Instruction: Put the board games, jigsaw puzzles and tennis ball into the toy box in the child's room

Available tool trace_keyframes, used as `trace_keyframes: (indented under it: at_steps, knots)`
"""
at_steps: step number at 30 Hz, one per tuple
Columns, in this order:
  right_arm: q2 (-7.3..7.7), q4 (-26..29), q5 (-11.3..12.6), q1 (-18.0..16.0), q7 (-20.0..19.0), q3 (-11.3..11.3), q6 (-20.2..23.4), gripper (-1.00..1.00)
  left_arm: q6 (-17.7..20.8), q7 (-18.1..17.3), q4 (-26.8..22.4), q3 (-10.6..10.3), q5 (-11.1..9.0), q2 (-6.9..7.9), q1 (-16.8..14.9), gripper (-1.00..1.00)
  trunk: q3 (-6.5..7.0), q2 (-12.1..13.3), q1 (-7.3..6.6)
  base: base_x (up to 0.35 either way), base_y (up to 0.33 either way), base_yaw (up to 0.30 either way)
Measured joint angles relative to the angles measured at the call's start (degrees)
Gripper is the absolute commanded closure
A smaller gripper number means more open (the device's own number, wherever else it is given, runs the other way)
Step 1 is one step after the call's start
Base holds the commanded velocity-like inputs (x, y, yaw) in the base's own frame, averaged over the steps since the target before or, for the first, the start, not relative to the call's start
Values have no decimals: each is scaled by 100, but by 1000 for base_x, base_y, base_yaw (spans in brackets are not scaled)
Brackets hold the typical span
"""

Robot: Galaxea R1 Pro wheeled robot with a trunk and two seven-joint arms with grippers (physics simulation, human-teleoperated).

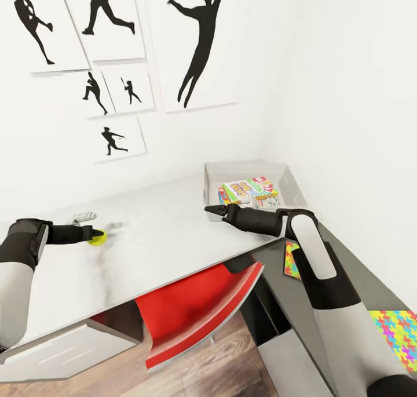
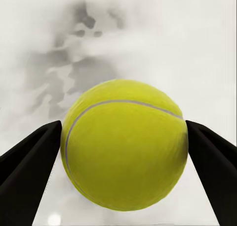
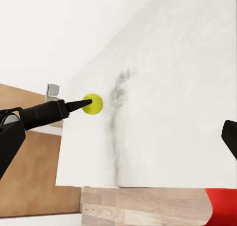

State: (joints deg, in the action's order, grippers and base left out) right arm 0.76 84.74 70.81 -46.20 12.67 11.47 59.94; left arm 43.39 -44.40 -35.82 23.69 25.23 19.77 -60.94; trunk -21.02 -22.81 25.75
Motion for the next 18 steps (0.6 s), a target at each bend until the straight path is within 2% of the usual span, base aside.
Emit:
trace_keyframes:
  at_steps: [11,18]
  knots:
    - [0,27,68,21,-8,-37,-1,-100,-6,-542,-1,1,7,283,0,100,103,0,-1,-36,261,-134]
    - [0,30,66,22,-200,-58,-1,-100,-13,-706,-1,1,11,370,0,100,168,0,-1,-1,272,-142]
